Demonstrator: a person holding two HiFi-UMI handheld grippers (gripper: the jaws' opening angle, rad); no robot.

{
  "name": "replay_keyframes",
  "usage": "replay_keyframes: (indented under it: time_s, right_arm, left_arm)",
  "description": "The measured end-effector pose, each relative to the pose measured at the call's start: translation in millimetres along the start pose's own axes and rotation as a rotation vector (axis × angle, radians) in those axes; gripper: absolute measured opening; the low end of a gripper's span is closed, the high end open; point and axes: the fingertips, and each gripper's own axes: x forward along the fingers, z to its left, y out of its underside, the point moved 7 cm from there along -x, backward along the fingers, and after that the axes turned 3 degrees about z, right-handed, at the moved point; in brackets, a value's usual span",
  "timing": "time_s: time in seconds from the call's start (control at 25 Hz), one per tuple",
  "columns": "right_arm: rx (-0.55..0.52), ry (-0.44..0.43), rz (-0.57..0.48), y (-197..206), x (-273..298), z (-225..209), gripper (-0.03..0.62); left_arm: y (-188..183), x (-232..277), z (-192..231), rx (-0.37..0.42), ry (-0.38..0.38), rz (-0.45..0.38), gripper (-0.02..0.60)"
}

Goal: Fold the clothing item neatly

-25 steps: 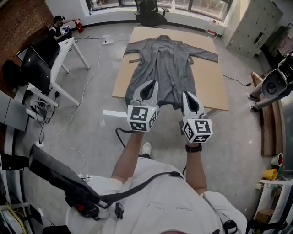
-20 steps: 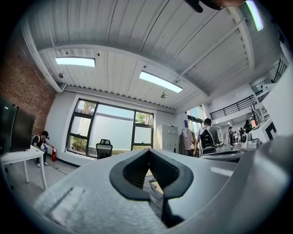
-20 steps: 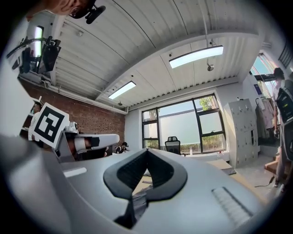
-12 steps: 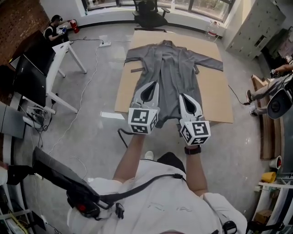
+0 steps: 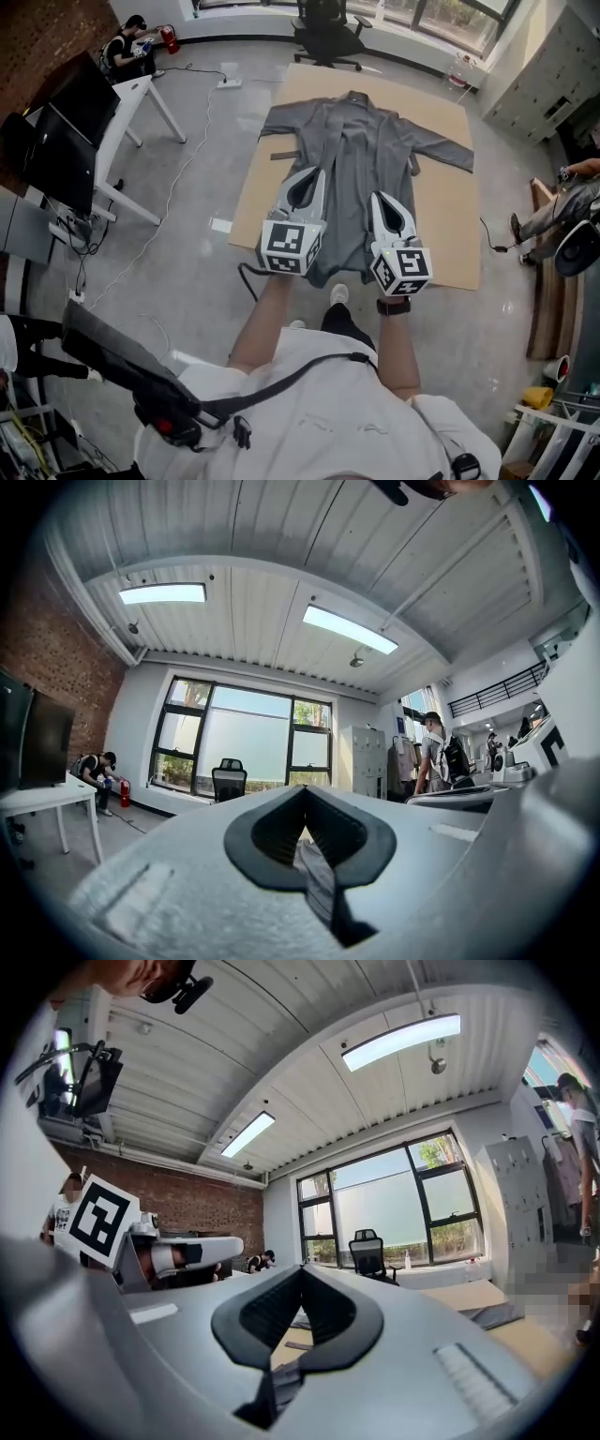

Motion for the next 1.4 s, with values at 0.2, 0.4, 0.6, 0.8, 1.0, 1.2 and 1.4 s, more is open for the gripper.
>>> replay_keyframes:
  time_s: [0.2, 0.4, 0.6, 0.8, 1.0, 1.2, 1.4]
  right_arm:
    - [0.002, -0.059, -0.029, -18, 44, -46, 0.006]
    - [0.005, -0.082, -0.041, -29, 72, -93, 0.006]
    - [0.03, -0.124, -0.012, -18, 91, -120, 0.006]
    - [0.071, -0.146, 0.036, 2, 112, -123, 0.006]
    - [0.071, -0.14, 0.046, 7, 129, -122, 0.006]
    - [0.094, -0.125, 0.103, 28, 135, -110, 0.006]
    - [0.089, -0.123, 0.145, 40, 139, -95, 0.006]
  left_arm:
    - [-12, 52, 1, 0.022, -0.046, -0.009, 0.002]
    - [-12, 95, -4, 0.038, -0.071, 0.011, 0.002]
    - [-6, 114, 2, 0.056, -0.12, 0.046, 0.002]
    - [24, 120, 29, 0.059, -0.142, 0.159, 0.002]
    - [58, 124, 56, -0.009, -0.104, 0.294, 0.002]
    - [133, 110, 83, -0.047, -0.098, 0.527, 0.003]
    - [219, 87, 93, -0.126, -0.061, 0.756, 0.077]
